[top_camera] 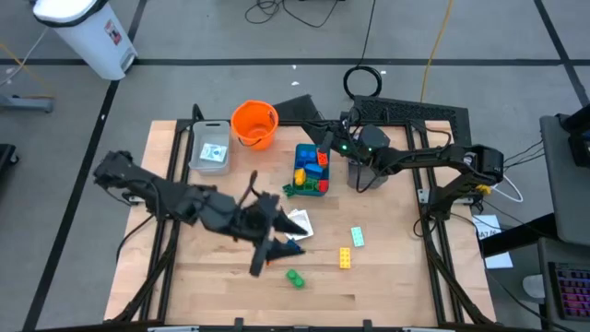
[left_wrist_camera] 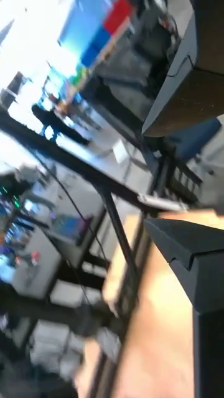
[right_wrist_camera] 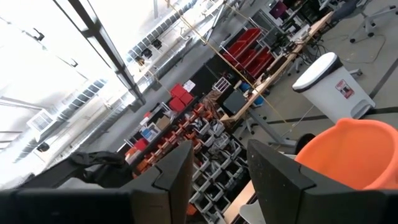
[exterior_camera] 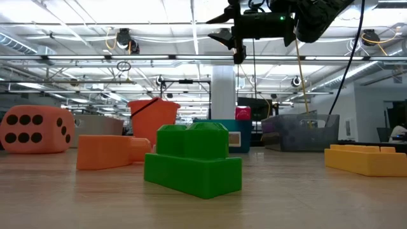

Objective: Pick & Place Toys
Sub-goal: Put the green game piece into the blue bin

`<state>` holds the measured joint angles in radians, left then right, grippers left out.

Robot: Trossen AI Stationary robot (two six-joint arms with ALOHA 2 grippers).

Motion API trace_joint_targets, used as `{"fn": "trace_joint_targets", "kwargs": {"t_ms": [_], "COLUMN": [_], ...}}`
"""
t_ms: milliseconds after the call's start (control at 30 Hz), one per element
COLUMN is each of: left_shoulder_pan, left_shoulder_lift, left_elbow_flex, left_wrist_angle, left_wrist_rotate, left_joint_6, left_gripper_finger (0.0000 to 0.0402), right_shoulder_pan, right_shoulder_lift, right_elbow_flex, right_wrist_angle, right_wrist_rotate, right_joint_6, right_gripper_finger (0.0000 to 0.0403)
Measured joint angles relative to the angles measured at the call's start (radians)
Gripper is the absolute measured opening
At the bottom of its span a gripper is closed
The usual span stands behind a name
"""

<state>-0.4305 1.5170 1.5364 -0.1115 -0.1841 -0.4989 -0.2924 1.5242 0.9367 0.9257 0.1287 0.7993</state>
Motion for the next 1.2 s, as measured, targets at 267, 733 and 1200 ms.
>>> {"fn": "trace_joint_targets", "kwargs": {"t_ms": [267,733,1200], "left_shoulder_pan": [-0.074,-0.010,0.260], "left_shoulder_lift": [0.035,0.018,-0.164], "left_elbow_flex": [0.000,0.000,0.000], "left_wrist_angle": [0.135,0.119,-0.292], "left_wrist_rotate": [0.001,0.265,0.618], "left_joint_6": [0.004,0.004,0.207], "left_gripper_finger": [0.0237,0.0237,0.0237], "right_shoulder_pan": [0.000,0.000,-0.020], "right_shoulder_lift": [0.000,0.000,-0.031], "right_elbow_flex": [0.000,0.000,0.050], "right_wrist_angle": [-0.001,-0.002,0.235], "right_wrist_rotate": [0.000,0.002,-0.129], "right_joint_6": [0.000,0.000,0.088], "right_gripper_finger": [0.0142,0.0145,0.0144]}}
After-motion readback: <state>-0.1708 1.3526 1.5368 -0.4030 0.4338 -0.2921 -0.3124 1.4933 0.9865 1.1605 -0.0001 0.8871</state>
